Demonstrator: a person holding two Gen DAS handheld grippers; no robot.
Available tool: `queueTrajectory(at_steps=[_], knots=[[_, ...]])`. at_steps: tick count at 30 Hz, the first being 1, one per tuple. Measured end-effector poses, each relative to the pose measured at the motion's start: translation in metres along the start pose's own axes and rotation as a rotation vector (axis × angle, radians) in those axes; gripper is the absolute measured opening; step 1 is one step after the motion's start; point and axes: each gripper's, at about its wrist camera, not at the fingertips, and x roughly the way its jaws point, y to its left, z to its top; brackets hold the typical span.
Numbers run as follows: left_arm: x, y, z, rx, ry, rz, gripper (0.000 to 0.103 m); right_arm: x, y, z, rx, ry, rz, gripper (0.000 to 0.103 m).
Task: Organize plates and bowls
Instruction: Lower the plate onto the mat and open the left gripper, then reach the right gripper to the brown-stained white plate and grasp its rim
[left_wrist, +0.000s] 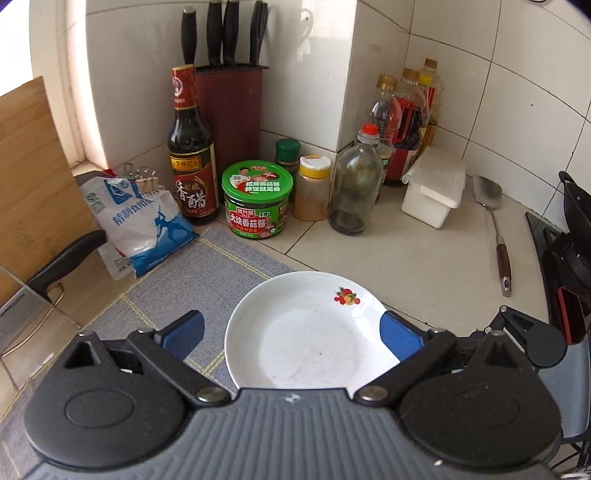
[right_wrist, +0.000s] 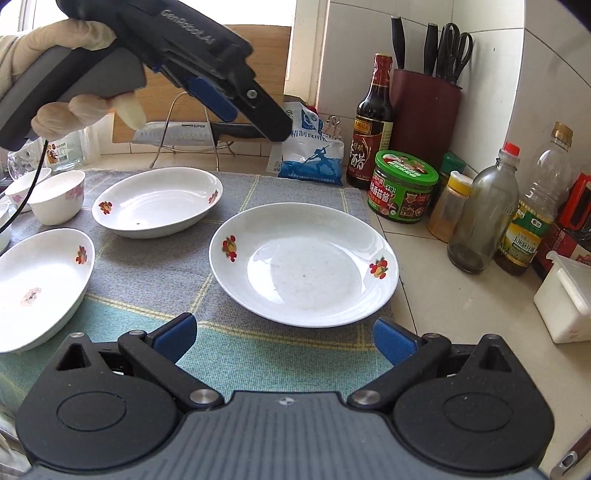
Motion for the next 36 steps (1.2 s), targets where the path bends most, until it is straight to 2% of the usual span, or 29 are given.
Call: queueTrajectory(at_steps=[6,10,18,25,30,36], knots=[[-0.050,-0.029,-0.050,-0.049,-0.083,0.120,0.101,-0.022,0.009,-0.010,-0.046,-0.003,0.038,0.103],[-0.082,-0.052,-0.094,-0.058,-0.123,0.241,0.102,-0.028,0.015,-0.016,-0.081,0.007,0.081,0.103],[-0.123,-0.065,-0.168,-0.242,-0.088,0.354,0.102,-0.031,0.037,-0.019,-0.131,0.013,0.141,0.103],[-0.143,-0.061,-0.223,-0.370,-0.055,0.431,0.102,-0.025,0.063,-0.014,-0.137,0.004,0.184,0.103],[-0.148,-0.055,-0.251,-0.370,-0.024,0.445,0.102,-0.019,0.085,-0.009,-0.130,0.024,0.216,0.103],[-0.139,-0.040,-0.276,-0.335,0.025,0.418,0.102,-0.022,0.109,-0.002,-0.142,0.039,0.196,0.103]])
